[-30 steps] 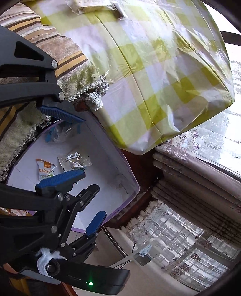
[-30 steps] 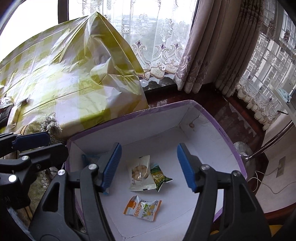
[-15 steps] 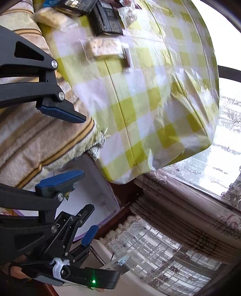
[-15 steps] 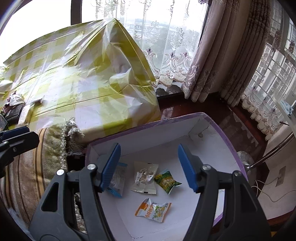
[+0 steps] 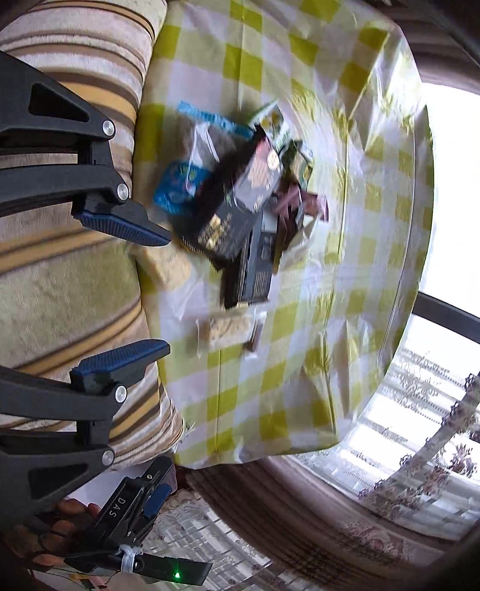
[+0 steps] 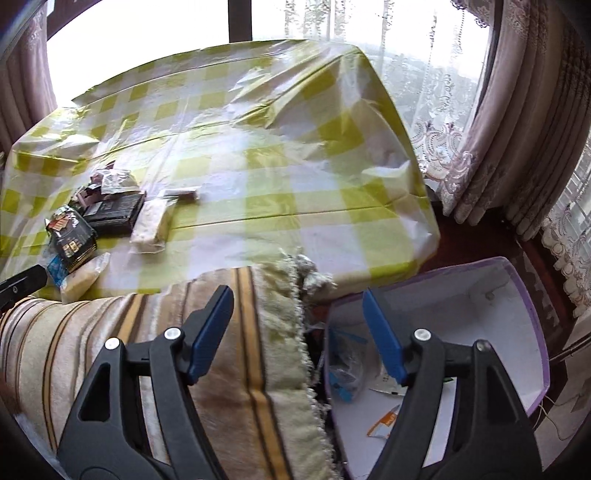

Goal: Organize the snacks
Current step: 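Move both open tools back over the snack pile on the table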

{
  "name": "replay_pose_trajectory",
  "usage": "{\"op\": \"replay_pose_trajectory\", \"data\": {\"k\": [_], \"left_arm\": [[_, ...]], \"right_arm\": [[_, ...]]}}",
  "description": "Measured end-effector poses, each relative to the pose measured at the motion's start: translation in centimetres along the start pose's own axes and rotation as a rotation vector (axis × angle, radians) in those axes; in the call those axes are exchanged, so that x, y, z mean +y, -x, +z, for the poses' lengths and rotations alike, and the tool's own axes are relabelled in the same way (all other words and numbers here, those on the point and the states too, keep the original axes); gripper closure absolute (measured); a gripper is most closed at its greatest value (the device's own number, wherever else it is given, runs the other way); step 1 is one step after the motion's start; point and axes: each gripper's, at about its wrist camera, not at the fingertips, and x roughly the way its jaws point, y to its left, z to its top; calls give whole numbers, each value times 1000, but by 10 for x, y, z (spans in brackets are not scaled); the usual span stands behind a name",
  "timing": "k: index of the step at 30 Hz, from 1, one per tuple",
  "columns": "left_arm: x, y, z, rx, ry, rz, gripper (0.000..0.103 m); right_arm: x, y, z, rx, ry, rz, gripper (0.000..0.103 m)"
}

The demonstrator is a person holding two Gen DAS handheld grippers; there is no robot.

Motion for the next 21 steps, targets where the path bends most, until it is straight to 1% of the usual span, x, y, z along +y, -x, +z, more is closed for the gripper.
{"op": "replay_pose_trajectory", "data": {"k": [3,6,9,12,14,17,19,21], "left_arm": [[25,4,0,7,45,38,49],[44,5,0,16,73,56,49],[60,1,6,28,128,41,49],[65,-4,15,10,137,36,49],[68,-12,25,13,141,25,49],[74,-25,39,19,171,37,49],[78,-36,48,35,196,25,49],[83,-48,53,69,221,32,49]], "right_arm": [[23,-6,5,8,42,33,27],[44,-15,10,28,72,79,26],[63,-25,18,43,102,102,26],[80,-35,27,50,135,103,26],[90,-43,33,59,152,110,26],[104,-55,41,74,175,134,26],[114,-63,46,84,184,142,26],[122,-72,51,98,190,151,26]]}}
